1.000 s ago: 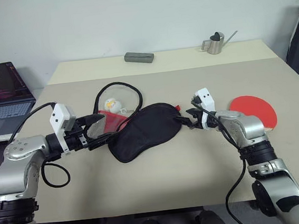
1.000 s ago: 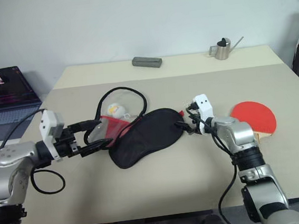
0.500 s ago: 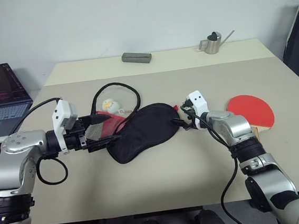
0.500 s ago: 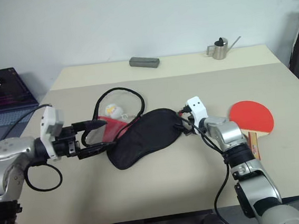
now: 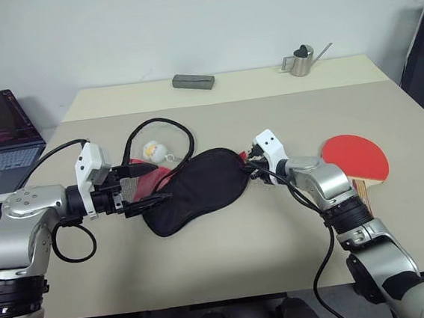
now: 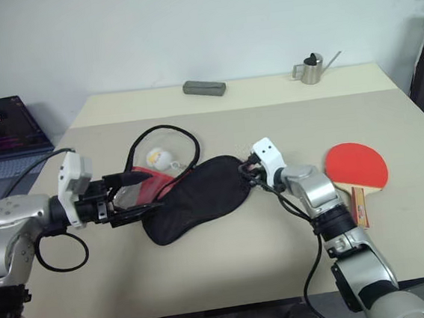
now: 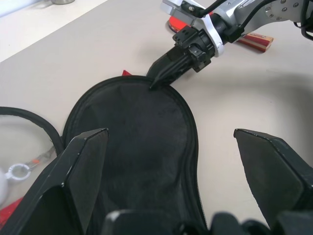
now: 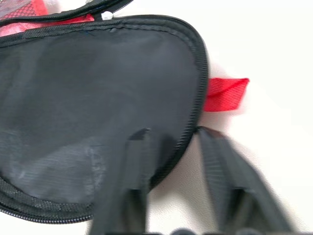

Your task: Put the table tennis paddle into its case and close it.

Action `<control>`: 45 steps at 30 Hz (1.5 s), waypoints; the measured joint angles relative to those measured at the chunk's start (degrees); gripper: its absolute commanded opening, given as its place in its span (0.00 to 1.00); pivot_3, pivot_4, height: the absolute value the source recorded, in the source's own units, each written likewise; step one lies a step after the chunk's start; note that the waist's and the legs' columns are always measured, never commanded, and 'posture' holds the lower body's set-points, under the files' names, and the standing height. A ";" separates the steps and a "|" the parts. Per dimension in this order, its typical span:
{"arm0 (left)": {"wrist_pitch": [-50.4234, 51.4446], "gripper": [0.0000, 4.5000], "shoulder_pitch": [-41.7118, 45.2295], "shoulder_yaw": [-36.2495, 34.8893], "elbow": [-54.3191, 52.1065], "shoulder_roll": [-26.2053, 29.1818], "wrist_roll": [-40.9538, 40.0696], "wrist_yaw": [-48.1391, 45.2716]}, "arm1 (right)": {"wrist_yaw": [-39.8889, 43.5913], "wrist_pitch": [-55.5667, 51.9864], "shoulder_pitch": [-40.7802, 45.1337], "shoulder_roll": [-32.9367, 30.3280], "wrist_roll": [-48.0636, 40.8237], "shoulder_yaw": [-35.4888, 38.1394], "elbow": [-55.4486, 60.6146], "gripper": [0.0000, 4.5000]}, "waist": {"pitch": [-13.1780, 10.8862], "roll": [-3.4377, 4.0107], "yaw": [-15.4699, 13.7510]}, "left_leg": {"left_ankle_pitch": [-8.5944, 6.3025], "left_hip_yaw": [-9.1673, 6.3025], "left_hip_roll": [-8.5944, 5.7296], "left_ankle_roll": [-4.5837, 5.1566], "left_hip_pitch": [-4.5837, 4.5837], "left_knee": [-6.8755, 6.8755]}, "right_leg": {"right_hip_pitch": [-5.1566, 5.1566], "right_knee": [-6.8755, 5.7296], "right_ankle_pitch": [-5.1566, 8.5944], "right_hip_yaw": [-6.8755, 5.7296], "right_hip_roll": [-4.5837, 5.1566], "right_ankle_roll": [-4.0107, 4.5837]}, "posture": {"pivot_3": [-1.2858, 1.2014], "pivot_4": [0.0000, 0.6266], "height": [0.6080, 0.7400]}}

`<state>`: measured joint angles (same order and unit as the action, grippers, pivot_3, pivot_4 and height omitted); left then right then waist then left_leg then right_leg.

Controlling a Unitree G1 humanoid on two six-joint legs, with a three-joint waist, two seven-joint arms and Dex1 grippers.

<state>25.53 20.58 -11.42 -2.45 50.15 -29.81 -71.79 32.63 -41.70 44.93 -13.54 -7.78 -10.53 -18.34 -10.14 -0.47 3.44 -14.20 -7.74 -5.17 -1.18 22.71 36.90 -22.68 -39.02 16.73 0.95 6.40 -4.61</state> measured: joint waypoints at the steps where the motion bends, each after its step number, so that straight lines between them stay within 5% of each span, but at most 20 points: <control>1: -0.03 1.00 -0.04 0.00 0.00 0.00 0.11 -0.01 | 0.15 0.04 -0.02 -0.27 0.06 -0.12 0.00 0.02 | 0.00 0.00 0.00 | -0.01 0.00 0.00 0.01 0.00 0.00 | 0.00 0.00 0.00 0.00 0.00 0.00 | 0.52 0.24 1.00; 16: -0.25 1.00 -3.47 -0.13 -2.43 0.02 0.46 1.14 | 9.15 5.24 0.78 -9.52 2.78 -1.28 -3.15 0.01 | 0.00 -0.01 0.03 | -0.03 0.03 0.03 0.05 0.08 -0.01 | -0.08 0.01 -0.01 0.01 -0.01 0.01 | 0.52 0.24 1.00; 19: -0.23 1.00 -4.30 -0.19 -2.68 0.04 0.43 1.14 | 9.73 -1.36 0.96 -8.08 -1.09 1.95 -0.09 0.15 | 0.00 -0.01 -0.05 | -0.03 0.00 0.04 0.05 0.13 -0.01 | -0.10 0.02 -0.01 -0.01 -0.01 0.01 | 0.52 0.24 1.00; 30: -1.02 1.00 -3.64 -0.15 -2.38 0.52 0.61 1.01 | 3.48 -20.51 0.07 -2.79 -8.89 5.35 13.48 0.99 | 0.00 -0.01 -0.20 | -0.04 0.00 0.03 0.06 0.19 -0.03 | -0.26 -0.01 -0.02 0.02 0.00 0.03 | 0.52 0.24 1.00; 45: -2.22 1.00 -2.04 1.01 -1.13 0.51 1.06 0.95 | -6.92 -15.02 -1.25 3.28 -4.54 3.28 7.57 0.99 | 0.00 -0.01 -0.08 | 0.02 0.05 0.03 -0.03 0.24 -0.04 | -0.45 -0.06 -0.03 0.08 -0.02 0.05 | 0.52 0.24 1.00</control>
<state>23.31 18.54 -10.41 -3.59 50.67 -28.75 -70.83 25.72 -56.72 43.68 -10.26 -12.33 -7.26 -10.77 -10.14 -0.49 3.36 -14.18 -7.69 -5.14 -1.21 22.95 36.86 -23.13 -39.08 16.69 1.02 6.38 -4.57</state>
